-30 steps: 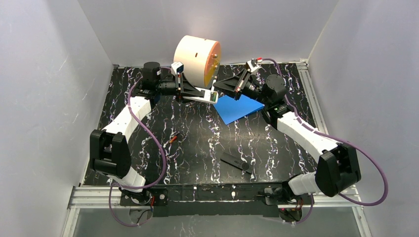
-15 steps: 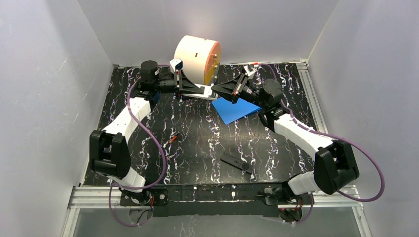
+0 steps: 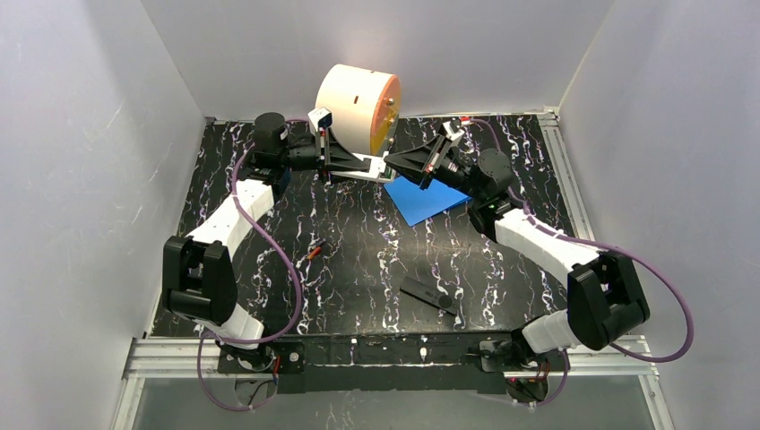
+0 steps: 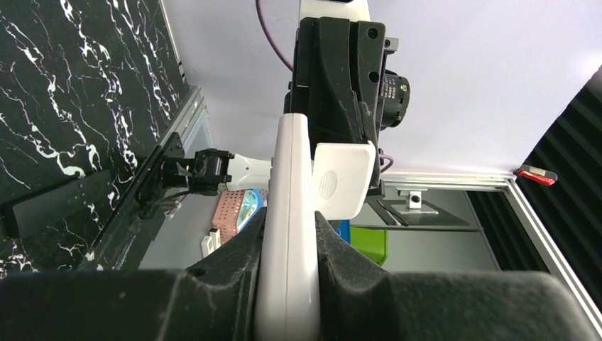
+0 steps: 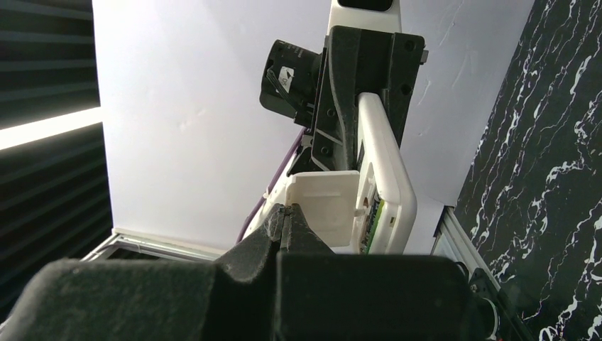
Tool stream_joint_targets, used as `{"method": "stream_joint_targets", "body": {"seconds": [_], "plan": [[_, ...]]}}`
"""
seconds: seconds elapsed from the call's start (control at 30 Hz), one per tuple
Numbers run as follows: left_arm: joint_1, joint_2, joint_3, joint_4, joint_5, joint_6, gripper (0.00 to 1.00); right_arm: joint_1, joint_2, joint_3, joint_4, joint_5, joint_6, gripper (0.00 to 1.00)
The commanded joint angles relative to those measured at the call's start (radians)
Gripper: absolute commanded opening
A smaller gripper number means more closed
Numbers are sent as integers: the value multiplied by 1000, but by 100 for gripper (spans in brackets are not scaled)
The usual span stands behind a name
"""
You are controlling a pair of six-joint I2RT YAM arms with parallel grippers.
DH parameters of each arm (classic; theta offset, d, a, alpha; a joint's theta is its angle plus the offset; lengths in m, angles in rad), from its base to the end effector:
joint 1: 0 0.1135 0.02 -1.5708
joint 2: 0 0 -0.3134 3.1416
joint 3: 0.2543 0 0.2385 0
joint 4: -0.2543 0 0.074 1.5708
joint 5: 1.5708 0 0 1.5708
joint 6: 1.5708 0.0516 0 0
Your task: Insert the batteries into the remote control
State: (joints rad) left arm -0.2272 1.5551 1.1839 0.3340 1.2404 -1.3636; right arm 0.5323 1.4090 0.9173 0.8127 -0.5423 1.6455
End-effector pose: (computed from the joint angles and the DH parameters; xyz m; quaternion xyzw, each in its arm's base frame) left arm 0.3228 -0.1247 0.3957 0.0246 0.7109 -0.6962 0.0963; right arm 0.2566 0.1820 0.4040 0.1133 0.5933 0.7650 0.2233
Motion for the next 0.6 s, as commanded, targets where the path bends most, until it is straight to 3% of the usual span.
{"method": "stream_joint_targets", "body": {"seconds": [0.0, 0.57], "plan": [[2, -63, -4, 46, 44, -17, 0, 5, 2, -20, 75, 22, 8, 1], [2, -75, -15, 75, 48, -36, 0, 6, 4, -94, 140, 52, 41, 1]]}}
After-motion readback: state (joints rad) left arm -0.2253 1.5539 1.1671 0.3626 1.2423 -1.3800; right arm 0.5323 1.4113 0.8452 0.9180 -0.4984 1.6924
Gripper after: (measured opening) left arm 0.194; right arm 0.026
